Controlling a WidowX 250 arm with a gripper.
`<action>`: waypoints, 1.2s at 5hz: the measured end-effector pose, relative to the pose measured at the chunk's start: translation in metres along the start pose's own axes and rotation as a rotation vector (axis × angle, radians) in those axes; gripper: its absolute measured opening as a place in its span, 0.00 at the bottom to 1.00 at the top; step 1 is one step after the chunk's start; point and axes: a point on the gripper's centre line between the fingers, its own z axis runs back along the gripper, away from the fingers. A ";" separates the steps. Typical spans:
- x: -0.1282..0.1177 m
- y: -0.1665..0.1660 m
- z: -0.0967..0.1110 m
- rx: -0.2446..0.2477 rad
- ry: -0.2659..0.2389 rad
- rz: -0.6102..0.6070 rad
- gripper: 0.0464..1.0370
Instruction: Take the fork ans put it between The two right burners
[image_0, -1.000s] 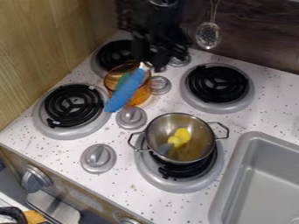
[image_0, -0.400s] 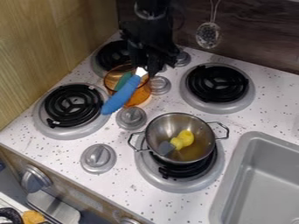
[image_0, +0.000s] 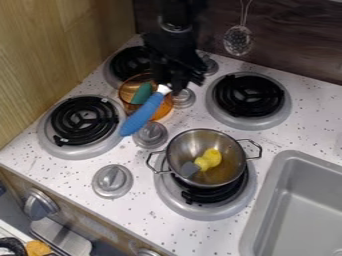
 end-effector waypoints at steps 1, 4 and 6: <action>0.010 -0.013 -0.007 -0.015 -0.013 -0.002 0.41; 0.036 -0.033 -0.032 -0.067 -0.065 -0.054 0.41; 0.045 -0.037 -0.040 -0.072 -0.130 -0.086 0.46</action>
